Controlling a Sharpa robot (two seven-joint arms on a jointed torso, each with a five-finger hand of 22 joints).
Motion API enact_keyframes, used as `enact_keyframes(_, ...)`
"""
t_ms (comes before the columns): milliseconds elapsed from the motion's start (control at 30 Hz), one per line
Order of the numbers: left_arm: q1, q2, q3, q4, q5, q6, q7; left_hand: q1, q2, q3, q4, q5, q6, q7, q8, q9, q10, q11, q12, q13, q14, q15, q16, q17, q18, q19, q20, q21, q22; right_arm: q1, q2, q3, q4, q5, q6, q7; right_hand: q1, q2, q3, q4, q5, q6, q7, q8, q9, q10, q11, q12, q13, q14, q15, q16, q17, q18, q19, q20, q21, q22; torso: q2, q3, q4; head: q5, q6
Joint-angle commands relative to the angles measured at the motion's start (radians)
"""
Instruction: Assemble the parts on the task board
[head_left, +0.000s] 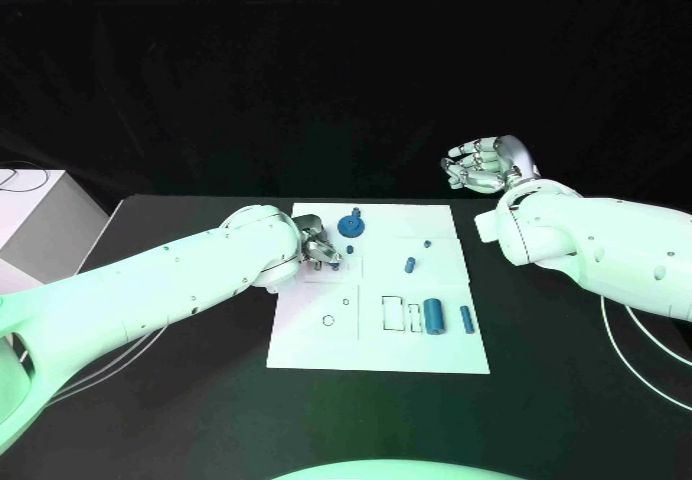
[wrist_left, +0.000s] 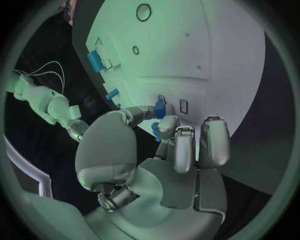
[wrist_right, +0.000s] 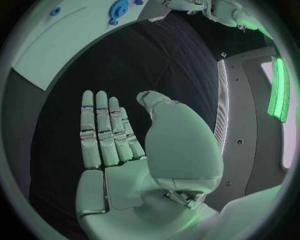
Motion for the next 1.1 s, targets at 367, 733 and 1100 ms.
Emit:
enact_keyframes(367, -0.012, 0.004, -0.002, -0.001, -0.011, -0.003, 0.000, 0.002, 0.015, 0.150, -0.151, -0.002, 0.036, -0.031, 0.004, 0.235, 0.007, -0.002, -0.005, 0.000, 0.104, -0.007, 0.003, 0.263, -0.005, 0.004, -0.002, 0.006, 0.001, -0.002, 0.000, 0.000, 0.001, -0.013, 0.025, 0.001, -0.008, -0.004, -0.003, -0.003, 0.003, -0.006, 0.018, -0.005, -0.002, -0.004, 0.006, -0.006, -0.002, -0.006, 0.000, -0.004, -0.001, 0.013, -0.008, 0.000, -0.004, -0.002, 0.001, 0.0010, 0.0003, 0.002, -0.007)
enact_keyframes(733, -0.013, 0.002, -0.002, 0.003, -0.022, 0.035, -0.001, 0.002, 0.015, 0.150, -0.152, -0.003, 0.036, -0.031, 0.003, 0.234, 0.007, -0.003, -0.006, -0.002, 0.104, -0.007, 0.003, 0.263, -0.006, 0.005, -0.003, 0.006, 0.002, -0.004, -0.002, 0.000, 0.000, -0.013, 0.026, 0.000, -0.008, -0.003, -0.003, -0.002, 0.003, -0.006, 0.018, -0.005, -0.002, -0.005, 0.006, -0.006, -0.003, -0.006, 0.000, -0.005, -0.002, 0.013, -0.009, 0.000, -0.004, -0.003, 0.000, 0.0000, 0.0009, 0.002, -0.011)
enact_keyframes(1100, -0.020, -0.007, 0.001, 0.015, -0.029, 0.049, -0.001, 0.003, 0.014, 0.150, -0.153, -0.003, 0.036, -0.031, 0.002, 0.234, 0.007, -0.003, -0.006, -0.001, 0.104, -0.007, 0.003, 0.263, -0.006, 0.005, -0.003, 0.006, 0.002, -0.005, -0.005, 0.000, -0.001, -0.013, 0.034, -0.001, -0.011, -0.003, -0.005, -0.001, 0.003, -0.005, 0.019, -0.006, -0.002, -0.005, 0.007, -0.006, -0.004, -0.007, 0.001, -0.006, -0.002, 0.013, -0.011, 0.001, -0.004, -0.005, 0.000, -0.0002, 0.0001, 0.004, -0.013)
